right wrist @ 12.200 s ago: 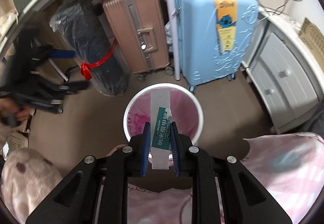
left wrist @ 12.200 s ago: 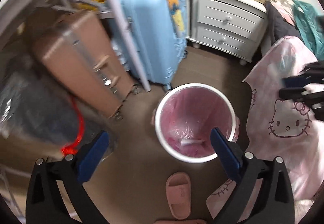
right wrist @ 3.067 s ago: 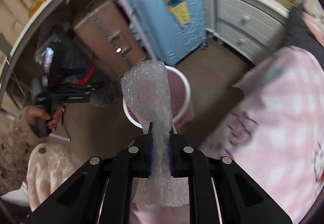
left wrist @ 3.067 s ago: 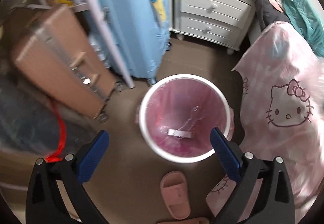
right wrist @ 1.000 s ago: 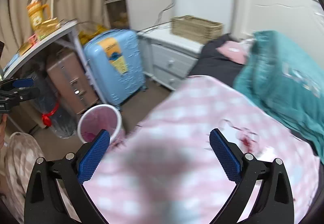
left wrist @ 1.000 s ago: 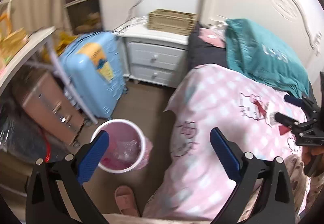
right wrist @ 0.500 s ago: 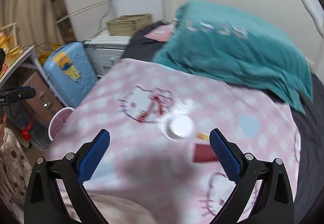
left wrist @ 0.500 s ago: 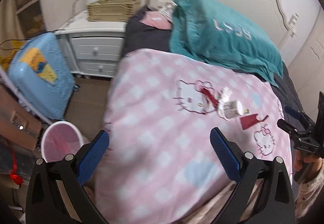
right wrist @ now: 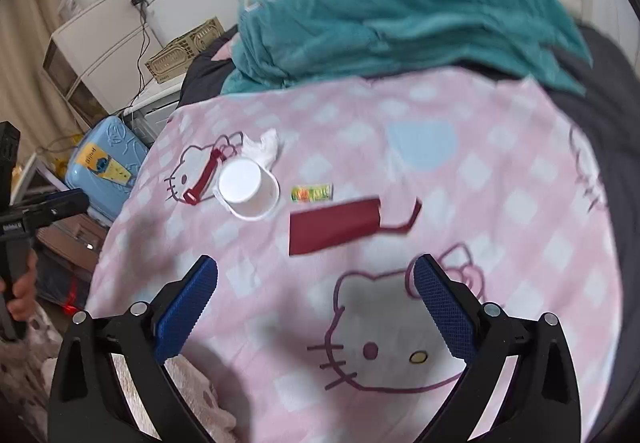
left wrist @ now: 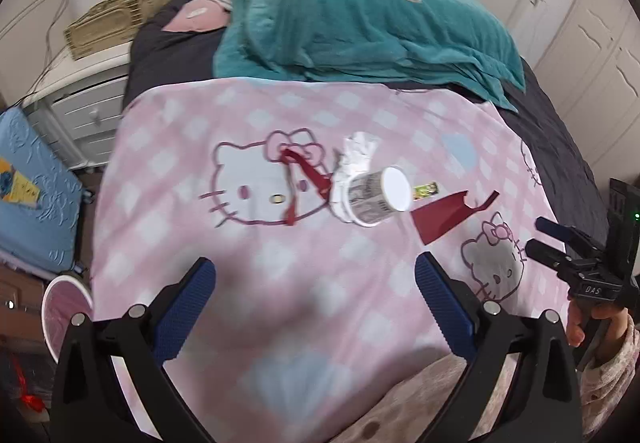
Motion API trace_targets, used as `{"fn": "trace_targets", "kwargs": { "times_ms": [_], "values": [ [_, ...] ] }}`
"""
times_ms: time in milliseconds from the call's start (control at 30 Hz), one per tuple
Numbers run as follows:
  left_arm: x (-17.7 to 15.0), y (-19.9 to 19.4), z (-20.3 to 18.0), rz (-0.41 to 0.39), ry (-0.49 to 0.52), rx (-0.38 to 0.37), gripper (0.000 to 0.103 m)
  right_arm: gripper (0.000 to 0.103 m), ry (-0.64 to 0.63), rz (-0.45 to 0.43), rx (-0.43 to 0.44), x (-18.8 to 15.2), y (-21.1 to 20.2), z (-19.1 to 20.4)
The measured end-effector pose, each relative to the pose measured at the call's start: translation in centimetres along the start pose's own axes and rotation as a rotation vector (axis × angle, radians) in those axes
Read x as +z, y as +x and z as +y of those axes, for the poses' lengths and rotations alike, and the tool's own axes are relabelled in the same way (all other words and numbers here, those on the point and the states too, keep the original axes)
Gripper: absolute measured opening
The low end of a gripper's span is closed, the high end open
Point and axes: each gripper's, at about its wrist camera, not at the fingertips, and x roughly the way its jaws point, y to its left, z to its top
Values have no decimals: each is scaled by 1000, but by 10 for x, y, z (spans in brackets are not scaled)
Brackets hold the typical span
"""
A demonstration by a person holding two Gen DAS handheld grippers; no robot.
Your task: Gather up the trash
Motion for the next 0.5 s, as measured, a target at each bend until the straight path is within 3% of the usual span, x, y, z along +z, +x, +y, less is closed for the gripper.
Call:
{"fn": "trace_targets", "kwargs": {
  "times_ms": [100,367,500],
  "values": [
    [8,19,-21,1,54,-12,98,95,65,14,52,-3,15,-13],
    [24,76,-73,-41,305,46,98,75,334,27,157,-7,68,-45],
    [31,96,-75,-34,316,4,98,70,392,54,162,-7,97,-51]
  ]
}}
